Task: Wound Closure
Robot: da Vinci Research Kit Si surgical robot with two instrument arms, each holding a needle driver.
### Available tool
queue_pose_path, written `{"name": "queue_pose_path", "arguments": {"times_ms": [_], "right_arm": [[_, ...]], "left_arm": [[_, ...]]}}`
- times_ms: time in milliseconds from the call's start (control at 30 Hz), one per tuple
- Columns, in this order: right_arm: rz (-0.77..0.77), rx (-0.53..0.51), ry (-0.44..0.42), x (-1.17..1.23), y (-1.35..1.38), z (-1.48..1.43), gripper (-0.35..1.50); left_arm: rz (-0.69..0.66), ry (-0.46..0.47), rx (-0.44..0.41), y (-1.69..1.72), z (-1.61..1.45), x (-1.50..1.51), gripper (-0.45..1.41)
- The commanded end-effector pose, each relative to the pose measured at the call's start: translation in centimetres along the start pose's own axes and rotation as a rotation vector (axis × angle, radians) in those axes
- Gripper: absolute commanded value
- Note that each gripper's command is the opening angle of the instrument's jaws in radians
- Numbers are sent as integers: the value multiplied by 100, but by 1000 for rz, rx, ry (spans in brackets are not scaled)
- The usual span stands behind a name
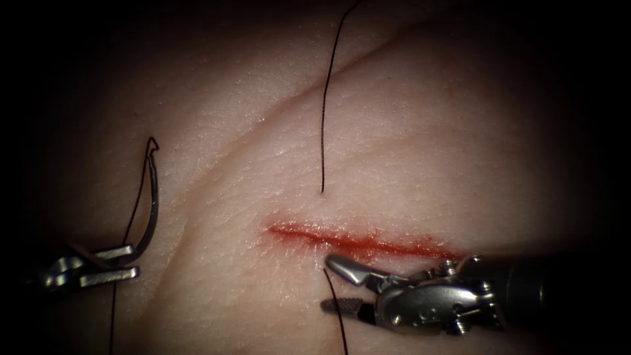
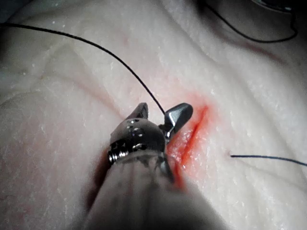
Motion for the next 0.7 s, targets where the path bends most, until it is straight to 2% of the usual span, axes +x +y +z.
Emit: {"name": "queue_pose_path", "arguments": {"times_ms": [33,67,100,300,333,533,667,700], "right_arm": [[-5,18,0,0,-9,3,34],[-7,33,-3,1,-9,1,-28],[-9,39,-4,1,-10,-1,-35],[-15,47,13,9,-18,-19,-35],[-20,46,30,25,-27,-33,-35],[-38,48,55,69,-44,-59,-35],[-48,66,85,113,-58,-79,-35],[-60,76,89,130,-64,-84,-35]], "left_arm": [[-1,-1,-2,6,3,-5,-45],[-1,-1,-2,6,3,-5,-45],[-1,-1,-3,6,2,-5,-45],[-1,0,-2,5,4,-6,-45],[-1,0,-2,4,6,-7,-45],[-1,0,-1,3,7,-8,-45],[-7,0,-2,3,7,-8,-45],[-6,0,-1,4,7,-8,-45]]}}
